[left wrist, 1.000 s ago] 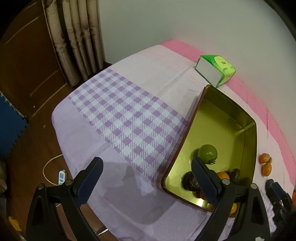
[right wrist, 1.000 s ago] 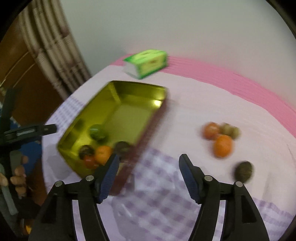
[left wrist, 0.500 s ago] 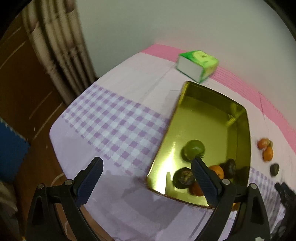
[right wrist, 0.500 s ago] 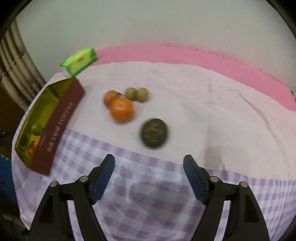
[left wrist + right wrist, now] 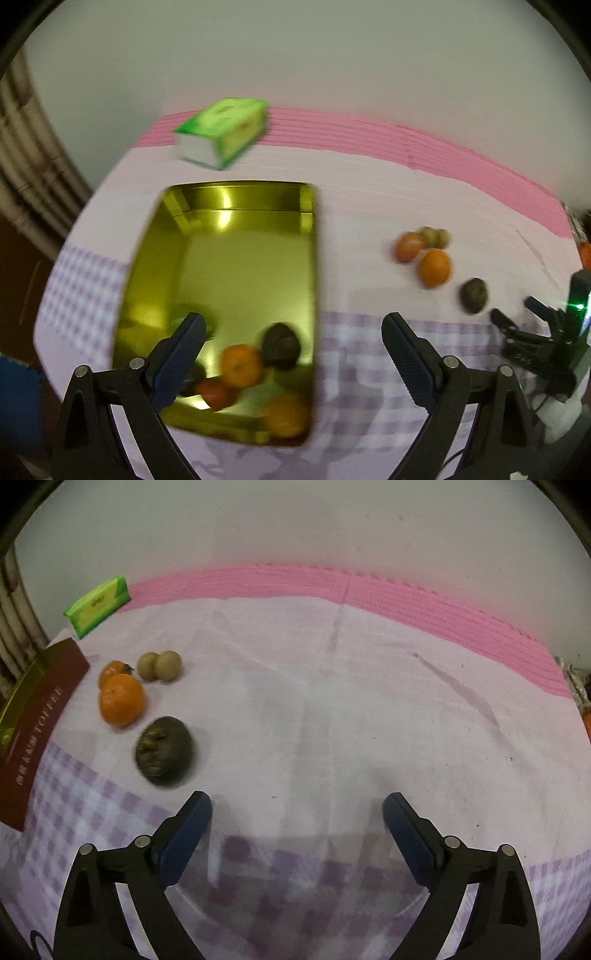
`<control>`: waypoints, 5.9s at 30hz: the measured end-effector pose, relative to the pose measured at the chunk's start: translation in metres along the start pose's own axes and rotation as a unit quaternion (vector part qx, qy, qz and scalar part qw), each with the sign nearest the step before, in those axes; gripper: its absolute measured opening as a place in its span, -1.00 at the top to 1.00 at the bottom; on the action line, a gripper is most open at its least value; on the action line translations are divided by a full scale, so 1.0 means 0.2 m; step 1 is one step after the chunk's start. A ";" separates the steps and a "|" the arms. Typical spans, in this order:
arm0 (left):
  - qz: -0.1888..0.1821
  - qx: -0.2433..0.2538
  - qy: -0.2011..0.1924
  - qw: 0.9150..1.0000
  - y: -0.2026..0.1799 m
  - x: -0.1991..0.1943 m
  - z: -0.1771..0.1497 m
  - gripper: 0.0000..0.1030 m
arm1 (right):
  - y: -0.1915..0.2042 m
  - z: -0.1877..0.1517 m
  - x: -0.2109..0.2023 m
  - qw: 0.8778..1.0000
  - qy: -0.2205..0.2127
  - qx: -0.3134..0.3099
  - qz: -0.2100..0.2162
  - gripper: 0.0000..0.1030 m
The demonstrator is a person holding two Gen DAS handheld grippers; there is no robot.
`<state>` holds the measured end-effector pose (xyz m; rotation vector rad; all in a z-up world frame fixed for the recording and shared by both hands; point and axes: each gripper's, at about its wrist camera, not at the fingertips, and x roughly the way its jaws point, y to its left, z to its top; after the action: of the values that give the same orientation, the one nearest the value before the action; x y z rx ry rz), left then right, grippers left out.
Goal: Organize fruits
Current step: 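Move the left gripper to the remaining orange and grasp it, then lift the orange with the left gripper toward the gold tray, then lower the orange into the gold tray and open the left gripper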
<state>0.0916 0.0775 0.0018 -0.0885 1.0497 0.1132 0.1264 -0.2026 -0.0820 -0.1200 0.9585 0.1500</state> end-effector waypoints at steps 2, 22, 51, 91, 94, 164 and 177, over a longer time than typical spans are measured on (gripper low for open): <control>-0.009 0.016 0.004 1.000 -0.10 0.04 0.02 -0.83 | -0.02 0.01 0.01 1.000 -0.005 -0.006 0.005 -0.92; -0.065 0.047 0.064 0.995 -0.58 0.42 0.14 -0.30 | -0.10 0.00 0.04 0.999 -0.028 -0.022 0.017 -1.00; -0.062 0.066 0.080 0.993 -0.64 0.51 0.09 0.28 | -0.10 0.00 0.04 0.999 -0.028 -0.021 0.018 -1.00; -0.030 -0.004 0.014 0.999 -0.08 0.00 -0.02 0.28 | -0.10 0.00 0.04 0.999 -0.028 -0.021 0.019 -1.00; -0.010 -0.019 0.013 1.000 0.04 -0.01 -0.03 0.28 | -0.10 0.00 0.04 0.999 -0.028 -0.021 0.019 -1.00; 0.009 -0.109 0.030 0.994 0.50 0.03 -0.21 -0.20 | -0.07 0.01 0.05 1.000 -0.003 -0.007 0.010 -1.00; 0.007 -0.106 0.002 0.994 0.50 -0.02 -0.21 -0.22 | 0.05 -0.05 0.01 1.000 -0.005 -0.024 0.018 -1.00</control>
<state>0.0406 0.1715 -0.0177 -0.2750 1.0395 0.2368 0.1177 -0.1945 -0.0889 -0.1465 0.9470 0.2071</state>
